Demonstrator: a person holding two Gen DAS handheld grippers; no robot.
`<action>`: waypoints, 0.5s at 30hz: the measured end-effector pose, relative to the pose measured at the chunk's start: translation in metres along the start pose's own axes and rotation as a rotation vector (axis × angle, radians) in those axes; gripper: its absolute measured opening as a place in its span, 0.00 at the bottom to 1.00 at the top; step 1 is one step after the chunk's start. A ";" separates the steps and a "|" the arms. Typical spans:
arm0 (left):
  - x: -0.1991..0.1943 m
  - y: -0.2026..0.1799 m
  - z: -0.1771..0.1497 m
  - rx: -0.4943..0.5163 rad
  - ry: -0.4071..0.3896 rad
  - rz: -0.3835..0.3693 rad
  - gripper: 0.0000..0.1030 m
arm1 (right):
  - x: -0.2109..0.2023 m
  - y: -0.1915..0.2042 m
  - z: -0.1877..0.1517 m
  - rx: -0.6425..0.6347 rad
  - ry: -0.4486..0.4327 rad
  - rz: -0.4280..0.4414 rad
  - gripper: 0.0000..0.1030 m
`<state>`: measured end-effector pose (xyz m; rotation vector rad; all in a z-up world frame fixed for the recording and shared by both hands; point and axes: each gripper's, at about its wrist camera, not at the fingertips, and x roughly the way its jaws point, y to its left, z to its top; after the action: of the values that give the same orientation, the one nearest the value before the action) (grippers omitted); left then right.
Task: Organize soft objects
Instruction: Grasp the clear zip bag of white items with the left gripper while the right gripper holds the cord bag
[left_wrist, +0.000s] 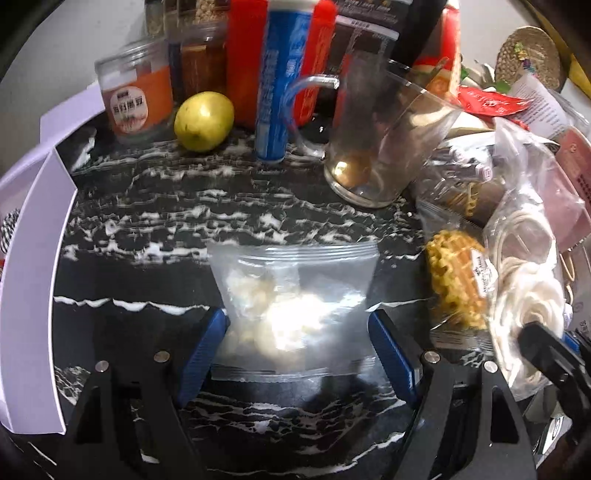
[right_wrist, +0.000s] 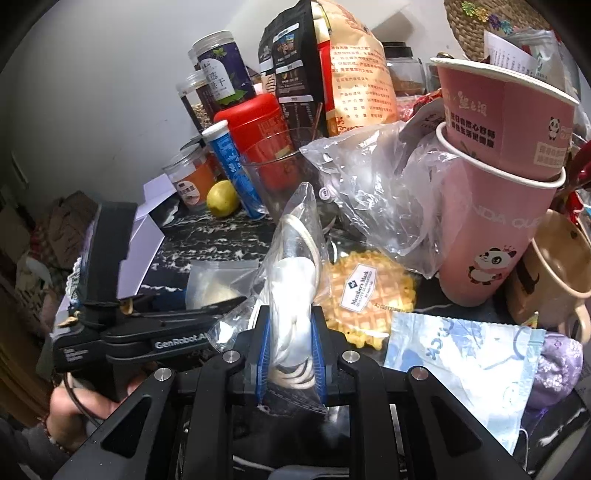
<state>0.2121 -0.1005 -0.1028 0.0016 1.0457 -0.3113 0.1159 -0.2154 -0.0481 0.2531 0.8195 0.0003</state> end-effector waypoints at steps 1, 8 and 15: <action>0.001 0.000 0.000 0.000 0.003 0.004 0.78 | 0.000 0.000 0.000 -0.001 0.001 0.001 0.19; 0.004 -0.006 0.000 0.040 -0.012 0.026 0.71 | 0.002 0.001 0.000 0.002 0.012 0.006 0.19; -0.008 -0.017 -0.007 0.068 -0.024 -0.015 0.62 | 0.002 0.003 -0.002 0.008 0.016 0.004 0.19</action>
<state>0.1978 -0.1141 -0.0974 0.0514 1.0109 -0.3592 0.1160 -0.2120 -0.0499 0.2623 0.8354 0.0028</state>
